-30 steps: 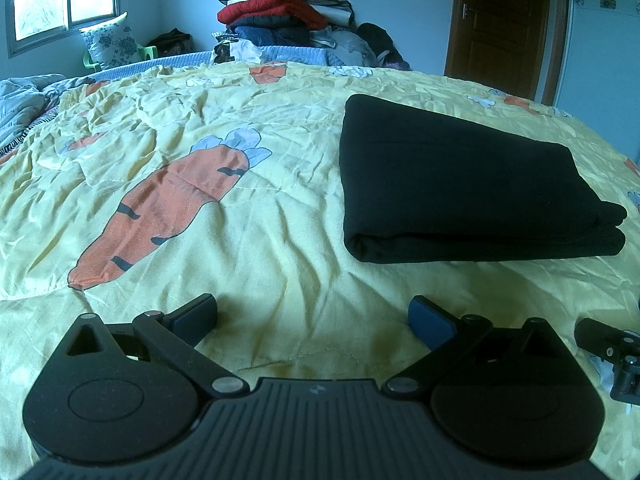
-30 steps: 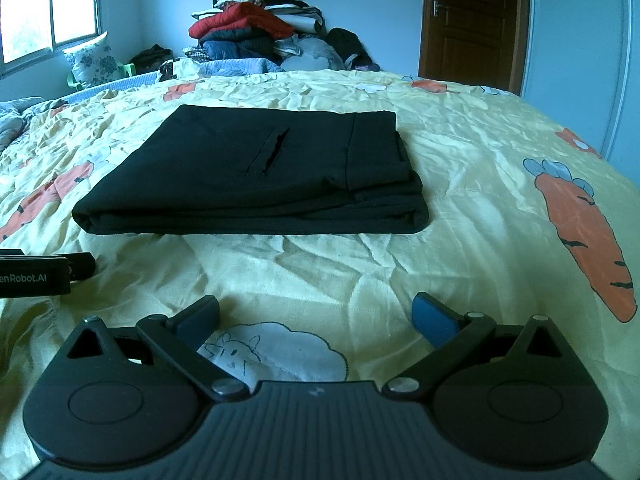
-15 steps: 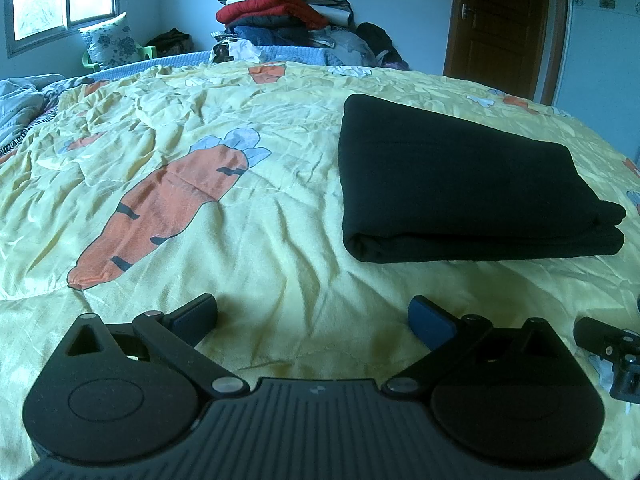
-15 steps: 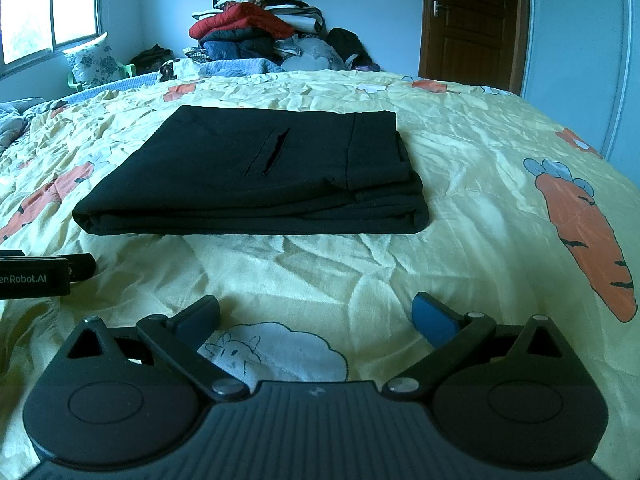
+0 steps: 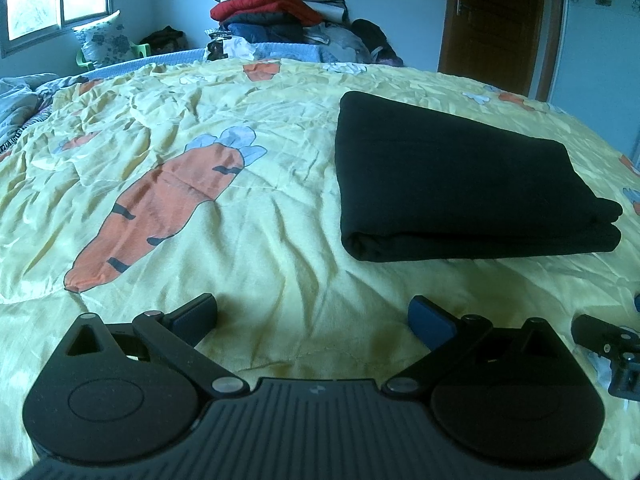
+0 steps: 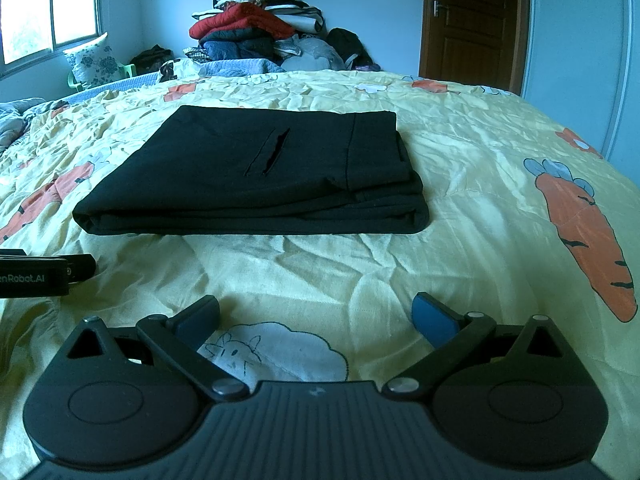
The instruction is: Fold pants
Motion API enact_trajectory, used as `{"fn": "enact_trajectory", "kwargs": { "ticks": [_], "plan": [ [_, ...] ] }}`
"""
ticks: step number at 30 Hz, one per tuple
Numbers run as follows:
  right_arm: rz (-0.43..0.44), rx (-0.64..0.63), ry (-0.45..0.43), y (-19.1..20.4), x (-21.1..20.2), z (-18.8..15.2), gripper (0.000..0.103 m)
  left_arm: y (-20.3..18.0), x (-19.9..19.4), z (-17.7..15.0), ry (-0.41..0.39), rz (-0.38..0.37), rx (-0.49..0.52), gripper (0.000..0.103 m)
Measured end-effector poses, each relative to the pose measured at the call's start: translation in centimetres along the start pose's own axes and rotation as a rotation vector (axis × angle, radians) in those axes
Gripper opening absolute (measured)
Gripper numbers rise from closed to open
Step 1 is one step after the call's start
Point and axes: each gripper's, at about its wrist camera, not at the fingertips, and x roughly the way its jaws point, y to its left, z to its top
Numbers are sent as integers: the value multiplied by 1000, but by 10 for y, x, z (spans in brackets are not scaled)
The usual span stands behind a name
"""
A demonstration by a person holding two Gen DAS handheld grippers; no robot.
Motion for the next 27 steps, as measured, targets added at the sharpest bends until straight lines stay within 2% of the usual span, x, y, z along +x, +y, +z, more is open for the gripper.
{"fn": "enact_trajectory", "kwargs": {
  "ticks": [21,27],
  "plan": [
    [0,0,0,0,0,0,103,0,-2,1,-2,1,-11,103],
    [0,0,0,0,0,0,103,3,-5,0,-28,-7,-29,103]
  ]
}}
